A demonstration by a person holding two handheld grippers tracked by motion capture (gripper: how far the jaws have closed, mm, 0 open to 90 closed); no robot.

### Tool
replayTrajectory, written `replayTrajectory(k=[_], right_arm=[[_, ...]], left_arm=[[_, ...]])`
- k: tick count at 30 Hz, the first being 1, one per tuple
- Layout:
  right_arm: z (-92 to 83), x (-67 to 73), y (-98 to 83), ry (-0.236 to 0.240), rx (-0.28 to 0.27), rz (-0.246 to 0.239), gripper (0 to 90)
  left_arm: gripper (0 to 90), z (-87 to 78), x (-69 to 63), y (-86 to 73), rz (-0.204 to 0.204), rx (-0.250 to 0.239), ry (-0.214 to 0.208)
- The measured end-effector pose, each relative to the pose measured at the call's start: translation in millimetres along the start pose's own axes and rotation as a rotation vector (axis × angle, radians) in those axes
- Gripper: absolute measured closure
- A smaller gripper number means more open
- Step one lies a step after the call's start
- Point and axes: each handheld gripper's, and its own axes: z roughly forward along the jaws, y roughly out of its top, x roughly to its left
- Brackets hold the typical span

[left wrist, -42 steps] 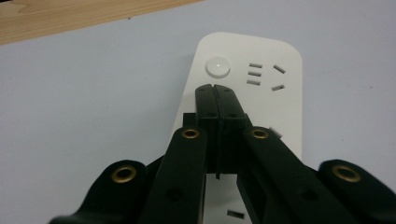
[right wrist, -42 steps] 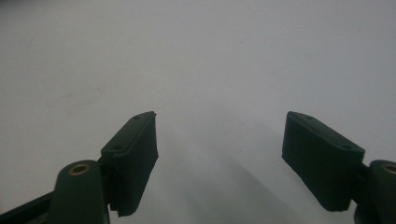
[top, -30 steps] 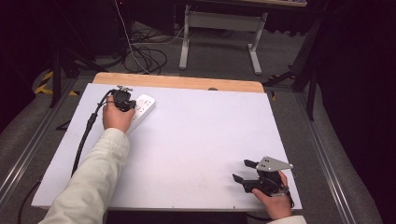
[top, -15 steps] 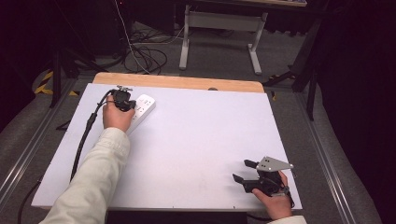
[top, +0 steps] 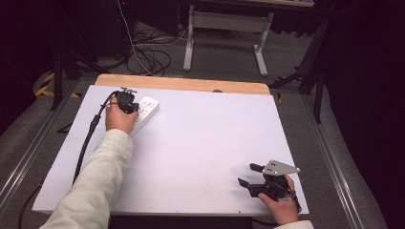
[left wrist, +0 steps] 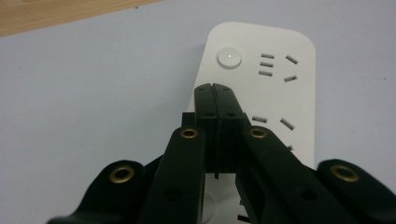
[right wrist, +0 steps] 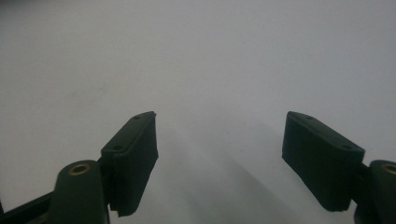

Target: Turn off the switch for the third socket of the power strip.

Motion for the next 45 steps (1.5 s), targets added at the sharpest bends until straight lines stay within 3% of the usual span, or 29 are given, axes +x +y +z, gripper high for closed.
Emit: replayTrajectory(k=[7, 11, 13, 16, 19, 22, 31, 45], right_arm=[[-0.7, -0.4, 0.0, 0.001, -0.002, 0.000, 27.3], [0.1, -1.0, 0.2, 0.001, -0.003, 0.004, 27.3], [0.9, -0.8, 0.8, 0.002, -0.001, 0.001, 27.3], [1.6, -0.8, 1.6, 0.002, -0.002, -0.002, 27.3], [2.3, -1.0, 2.2, 0.003, -0.002, 0.000, 27.3], [2.8, -0.9, 2.4, 0.005, -0.001, -0.003, 27.3], [7.1, -1.3, 6.3, 0.011, -0.002, -0.015, 27.3], [15.8, -10.6, 16.9, 0.022, -0.029, -0.015, 27.3]], left_arm=[[89.9, -1.2, -1.1, 0.3, 0.005, 0.007, 0.007], [89.7, -4.6, -2.7, 1.9, 0.028, 0.000, 0.017], [88.0, -6.0, -1.1, 2.1, -0.014, 0.008, -0.042], [86.9, -8.6, -2.0, 2.9, -0.015, -0.009, -0.055], [87.4, -18.6, -5.0, 6.9, -0.018, -0.047, -0.075], [87.3, -23.9, -6.0, 8.4, -0.012, -0.054, -0.087], [86.9, -45.8, -4.4, 11.1, -0.018, -0.081, -0.097], [83.8, -79.9, -4.1, 11.9, 0.011, -0.142, -0.098]])
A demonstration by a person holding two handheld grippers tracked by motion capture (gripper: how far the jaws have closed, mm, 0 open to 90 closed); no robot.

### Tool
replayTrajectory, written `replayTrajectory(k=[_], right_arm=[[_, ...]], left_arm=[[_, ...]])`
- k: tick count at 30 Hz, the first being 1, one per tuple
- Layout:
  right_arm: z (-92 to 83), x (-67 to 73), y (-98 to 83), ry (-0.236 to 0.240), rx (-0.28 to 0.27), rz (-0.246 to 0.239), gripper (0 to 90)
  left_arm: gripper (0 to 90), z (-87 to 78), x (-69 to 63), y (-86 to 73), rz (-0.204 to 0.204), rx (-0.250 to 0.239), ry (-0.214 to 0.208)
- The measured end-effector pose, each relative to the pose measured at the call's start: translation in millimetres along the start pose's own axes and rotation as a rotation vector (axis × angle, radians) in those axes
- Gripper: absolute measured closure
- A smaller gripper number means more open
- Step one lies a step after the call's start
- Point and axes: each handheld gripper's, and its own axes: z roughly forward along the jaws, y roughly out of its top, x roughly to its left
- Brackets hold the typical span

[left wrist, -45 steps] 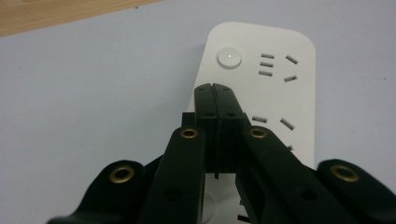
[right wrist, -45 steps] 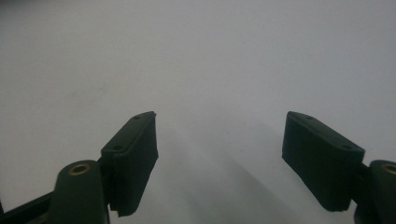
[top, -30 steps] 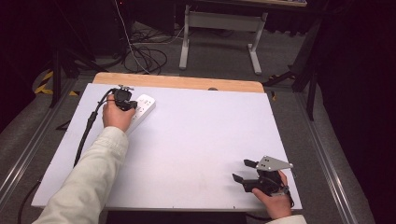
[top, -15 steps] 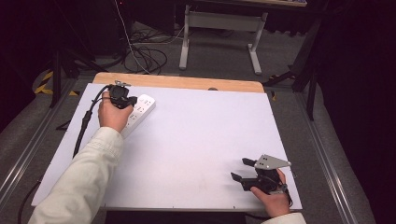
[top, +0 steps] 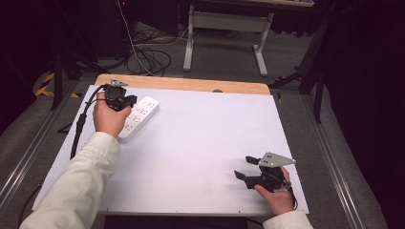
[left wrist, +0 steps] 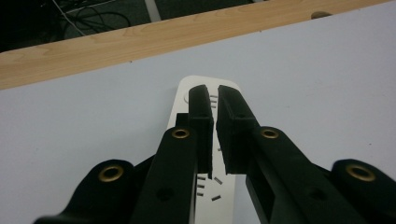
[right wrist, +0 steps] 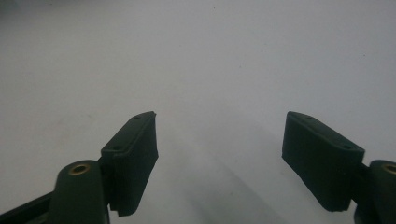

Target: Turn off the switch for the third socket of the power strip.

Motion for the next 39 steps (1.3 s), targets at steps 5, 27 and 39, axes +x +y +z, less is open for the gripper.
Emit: replayTrajectory(k=[5, 27, 39], right_arm=[[6.6, -1.7, 5.1, 0.019, -0.003, -0.017, 27.3], [6.8, 0.6, 6.7, 0.020, -0.005, -0.021, 27.5], [6.9, 1.4, 6.8, 0.018, -0.002, -0.025, 27.5]], left_arm=[[82.5, -9.7, -2.1, -0.1, 0.010, -0.010, -0.005], [37.6, -67.6, -28.3, -17.8, 0.060, -0.108, -0.190], [31.4, -110.5, -40.3, -55.6, 0.086, -0.179, -0.275]])
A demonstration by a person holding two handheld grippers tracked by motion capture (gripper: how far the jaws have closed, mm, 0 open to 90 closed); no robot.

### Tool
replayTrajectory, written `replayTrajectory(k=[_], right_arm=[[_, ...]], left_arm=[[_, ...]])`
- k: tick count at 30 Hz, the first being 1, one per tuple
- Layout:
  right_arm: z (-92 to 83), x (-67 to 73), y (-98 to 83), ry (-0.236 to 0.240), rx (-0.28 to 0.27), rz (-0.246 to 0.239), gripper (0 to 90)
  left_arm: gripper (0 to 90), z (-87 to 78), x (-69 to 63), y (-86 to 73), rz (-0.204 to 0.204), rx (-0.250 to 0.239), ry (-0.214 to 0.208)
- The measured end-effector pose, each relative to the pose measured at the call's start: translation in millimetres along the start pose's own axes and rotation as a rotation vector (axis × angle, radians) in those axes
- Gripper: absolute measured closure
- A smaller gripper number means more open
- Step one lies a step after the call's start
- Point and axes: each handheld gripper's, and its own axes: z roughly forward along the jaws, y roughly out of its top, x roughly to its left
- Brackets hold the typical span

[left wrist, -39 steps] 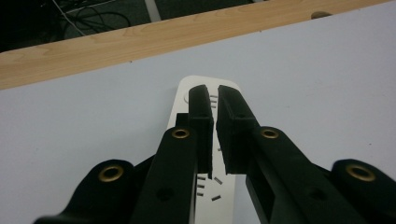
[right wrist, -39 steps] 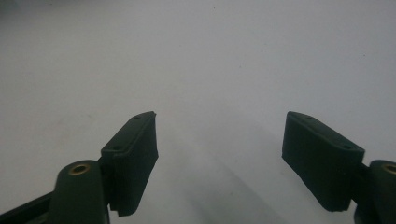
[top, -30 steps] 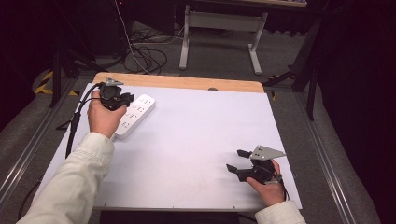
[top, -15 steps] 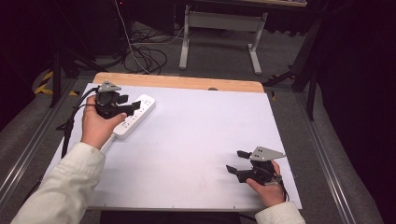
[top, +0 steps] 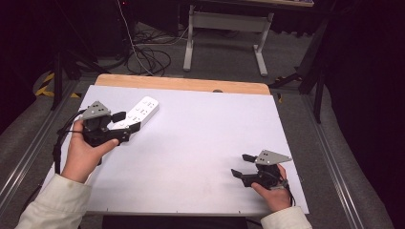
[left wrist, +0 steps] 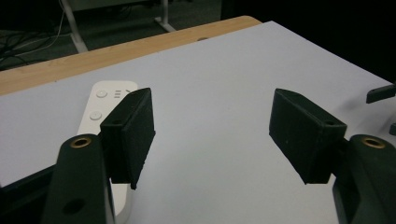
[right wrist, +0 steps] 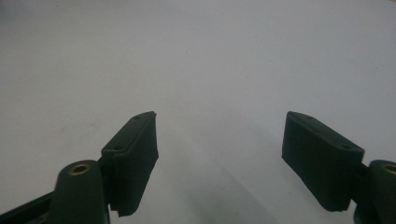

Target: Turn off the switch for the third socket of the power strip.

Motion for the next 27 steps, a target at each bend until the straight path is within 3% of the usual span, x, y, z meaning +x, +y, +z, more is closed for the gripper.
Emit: replayTrajectory(k=[10, 18, 22, 27], right_arm=[[-0.5, 1.6, 0.2, -0.002, 0.000, -0.003, 27.5], [-0.2, 1.7, -0.2, -0.007, 0.008, -0.001, 27.5], [-0.9, 2.1, -0.3, -0.009, 0.006, -0.001, 27.5], [-0.5, 2.3, -0.3, -0.006, 0.006, -0.002, 27.5]], left_arm=[[29.2, -20.2, -12.7, -30.2, 0.028, -0.060, -0.050], [28.5, -21.2, -16.5, -58.4, 0.028, -0.083, -0.107], [28.1, -22.9, -16.3, -69.8, 0.045, -0.109, -0.118], [27.5, -23.5, -13.1, -84.3, 0.033, -0.130, -0.129]])
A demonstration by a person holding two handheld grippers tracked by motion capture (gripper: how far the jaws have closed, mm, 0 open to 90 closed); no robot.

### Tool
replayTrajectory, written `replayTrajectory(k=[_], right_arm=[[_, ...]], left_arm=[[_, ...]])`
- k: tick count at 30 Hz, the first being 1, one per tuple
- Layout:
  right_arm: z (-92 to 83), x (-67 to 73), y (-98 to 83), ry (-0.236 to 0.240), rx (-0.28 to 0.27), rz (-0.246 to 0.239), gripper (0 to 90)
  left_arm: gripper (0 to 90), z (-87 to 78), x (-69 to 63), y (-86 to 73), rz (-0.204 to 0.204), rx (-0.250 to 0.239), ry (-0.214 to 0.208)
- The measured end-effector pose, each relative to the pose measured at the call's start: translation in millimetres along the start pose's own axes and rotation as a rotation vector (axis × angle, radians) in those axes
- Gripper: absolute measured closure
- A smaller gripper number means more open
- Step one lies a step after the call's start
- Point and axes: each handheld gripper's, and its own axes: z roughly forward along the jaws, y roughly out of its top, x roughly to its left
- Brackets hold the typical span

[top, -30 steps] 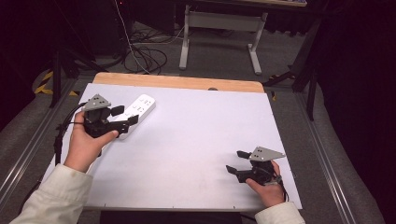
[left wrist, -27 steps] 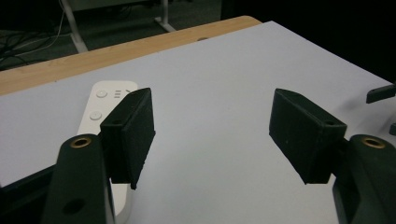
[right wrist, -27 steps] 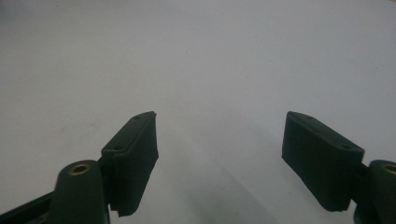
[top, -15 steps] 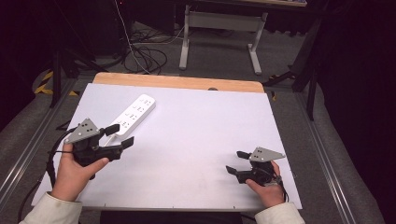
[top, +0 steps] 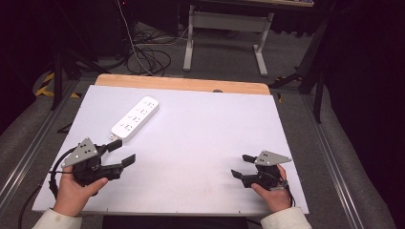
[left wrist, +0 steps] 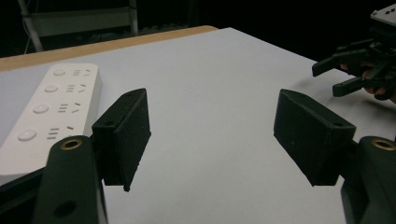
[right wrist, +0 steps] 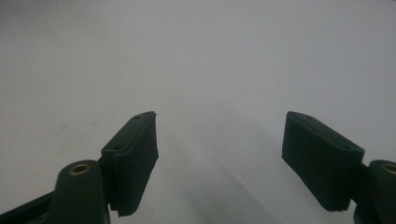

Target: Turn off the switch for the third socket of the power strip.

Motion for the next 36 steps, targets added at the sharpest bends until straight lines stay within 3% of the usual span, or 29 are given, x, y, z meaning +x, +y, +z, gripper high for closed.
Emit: replayTrajectory(k=[10, 16, 20, 30, 36], right_arm=[[-0.1, 1.2, -0.1, 0.008, 0.000, -0.005, 27.5], [-0.2, 1.8, -0.3, 0.009, 0.001, -0.006, 27.5], [0.1, 2.5, -0.2, 0.011, 0.001, -0.010, 27.5], [-1.0, 4.1, 0.5, 0.013, -0.002, -0.023, 27.4], [-1.2, 5.0, 1.2, 0.014, -0.004, -0.028, 27.5]], left_arm=[[26.5, 4.2, 2.8, -26.1, 0.025, 0.031, -0.006], [26.5, 4.4, 6.7, -44.9, -0.032, 0.020, 0.012], [26.5, 3.5, 10.1, -55.3, -0.031, 0.041, 0.035], [28.8, 3.8, 5.8, -53.9, 0.025, 0.046, 0.057], [29.8, 3.3, 4.9, -53.3, 0.009, 0.035, 0.055]])
